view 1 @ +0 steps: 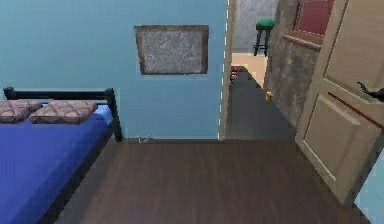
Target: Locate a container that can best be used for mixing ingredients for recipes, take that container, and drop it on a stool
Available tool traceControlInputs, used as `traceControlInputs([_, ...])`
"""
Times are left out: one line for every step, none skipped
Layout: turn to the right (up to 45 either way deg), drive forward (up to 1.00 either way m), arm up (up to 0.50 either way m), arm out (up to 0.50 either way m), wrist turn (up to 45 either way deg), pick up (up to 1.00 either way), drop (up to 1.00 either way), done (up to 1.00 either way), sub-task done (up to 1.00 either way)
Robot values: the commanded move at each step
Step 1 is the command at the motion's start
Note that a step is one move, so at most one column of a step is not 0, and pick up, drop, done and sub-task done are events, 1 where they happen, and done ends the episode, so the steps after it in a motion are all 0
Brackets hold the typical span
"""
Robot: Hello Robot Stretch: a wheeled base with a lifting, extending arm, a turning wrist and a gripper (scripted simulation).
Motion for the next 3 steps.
traceControlInputs([21.0, 0.00, 0.00, 0.00, 0.0, 0.00, 0.00, 0.00, 0.00])
traceControlInputs([0.0, 1.00, 0.00, 0.00, 0.0, 0.00, 0.00, 0.00, 0.00])
traceControlInputs([0.0, 0.75, 0.00, 0.00, 0.0, 0.00, 0.00, 0.00, 0.00])
